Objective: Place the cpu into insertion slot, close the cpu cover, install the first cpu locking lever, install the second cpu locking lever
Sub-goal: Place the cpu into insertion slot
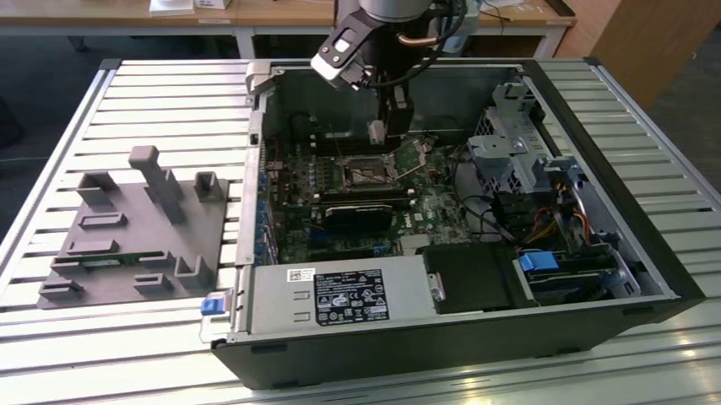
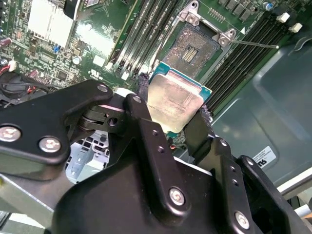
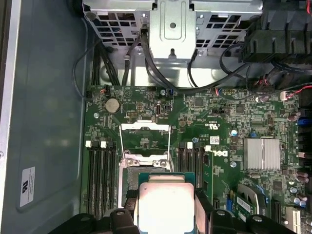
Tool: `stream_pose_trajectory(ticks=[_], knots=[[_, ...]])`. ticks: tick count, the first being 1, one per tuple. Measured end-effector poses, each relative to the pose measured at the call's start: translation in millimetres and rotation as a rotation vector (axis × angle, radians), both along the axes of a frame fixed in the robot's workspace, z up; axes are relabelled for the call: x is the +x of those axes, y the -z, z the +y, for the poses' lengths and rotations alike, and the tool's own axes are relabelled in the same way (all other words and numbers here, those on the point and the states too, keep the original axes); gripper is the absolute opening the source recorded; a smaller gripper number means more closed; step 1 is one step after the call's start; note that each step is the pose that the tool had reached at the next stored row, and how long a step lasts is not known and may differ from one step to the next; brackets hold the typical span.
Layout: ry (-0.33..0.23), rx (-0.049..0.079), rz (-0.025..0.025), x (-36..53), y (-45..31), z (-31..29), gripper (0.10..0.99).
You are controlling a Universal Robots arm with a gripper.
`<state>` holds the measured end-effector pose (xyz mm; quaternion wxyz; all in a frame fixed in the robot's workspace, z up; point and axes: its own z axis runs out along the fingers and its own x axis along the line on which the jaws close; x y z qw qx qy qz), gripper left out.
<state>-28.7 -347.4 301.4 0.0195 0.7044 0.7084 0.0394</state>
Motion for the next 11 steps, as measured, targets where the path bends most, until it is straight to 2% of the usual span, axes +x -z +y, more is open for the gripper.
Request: stream_pose_trajectory(ticks=[5, 11], knots=[[-0.001, 0.000, 0.0000, -0.7, 8.7, 1.9, 0.541], [-0.002, 0.000, 0.0000, -1.0, 13.1, 3.1, 0.541]])
